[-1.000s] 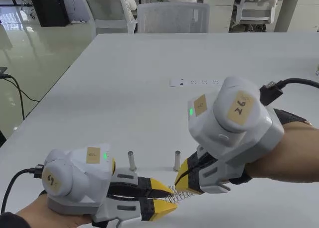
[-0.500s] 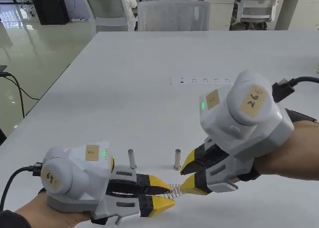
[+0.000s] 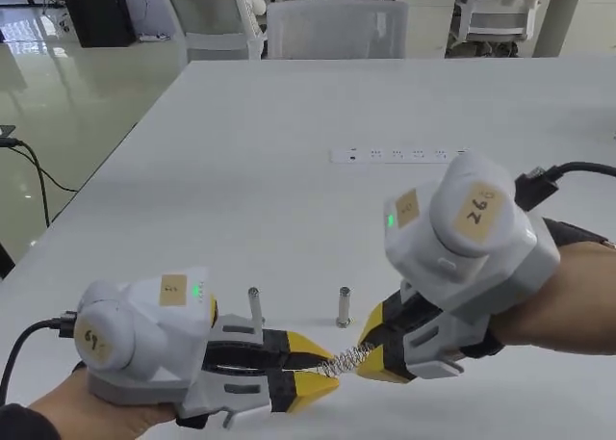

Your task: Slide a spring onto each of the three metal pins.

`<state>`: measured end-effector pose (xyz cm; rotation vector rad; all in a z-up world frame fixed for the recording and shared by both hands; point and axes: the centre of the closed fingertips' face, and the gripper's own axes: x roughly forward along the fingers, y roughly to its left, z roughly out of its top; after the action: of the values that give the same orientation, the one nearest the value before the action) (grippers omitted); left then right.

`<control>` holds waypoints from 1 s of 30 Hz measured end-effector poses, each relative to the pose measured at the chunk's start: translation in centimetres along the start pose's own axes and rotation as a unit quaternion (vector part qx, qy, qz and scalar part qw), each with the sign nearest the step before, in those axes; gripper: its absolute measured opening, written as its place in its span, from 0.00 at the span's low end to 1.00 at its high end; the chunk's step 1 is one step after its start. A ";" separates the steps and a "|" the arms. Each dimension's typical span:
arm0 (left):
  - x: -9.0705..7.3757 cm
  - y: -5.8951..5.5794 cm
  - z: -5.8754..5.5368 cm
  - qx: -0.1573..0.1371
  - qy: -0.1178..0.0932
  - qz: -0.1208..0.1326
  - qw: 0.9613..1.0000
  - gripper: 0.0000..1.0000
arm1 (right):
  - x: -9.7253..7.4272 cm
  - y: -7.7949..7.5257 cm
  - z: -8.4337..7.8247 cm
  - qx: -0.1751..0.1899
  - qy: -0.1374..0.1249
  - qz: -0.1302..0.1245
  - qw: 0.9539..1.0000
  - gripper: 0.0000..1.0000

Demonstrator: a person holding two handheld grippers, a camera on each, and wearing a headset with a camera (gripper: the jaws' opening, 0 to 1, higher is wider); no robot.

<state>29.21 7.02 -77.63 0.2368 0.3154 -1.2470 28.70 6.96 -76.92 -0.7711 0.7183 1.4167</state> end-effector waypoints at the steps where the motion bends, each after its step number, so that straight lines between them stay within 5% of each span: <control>1: 0.0 0.0 0.0 -0.001 -0.001 0.000 1.000 0.02 | -0.1 0.0 0.2 0.001 0.000 0.001 1.000 0.08; 18: 0.2 -0.3 -0.1 0.002 0.005 -0.004 1.000 0.02 | -0.2 0.6 2.4 -0.015 -0.030 0.009 0.999 0.08; 30: 0.2 -0.4 0.5 0.004 -0.002 -0.007 1.000 0.02 | 0.7 0.6 1.5 -0.013 -0.008 0.020 1.000 0.10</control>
<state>28.89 6.57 -77.27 0.2397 0.3082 -1.2627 28.12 8.55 -76.65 -0.7700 0.7072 1.4690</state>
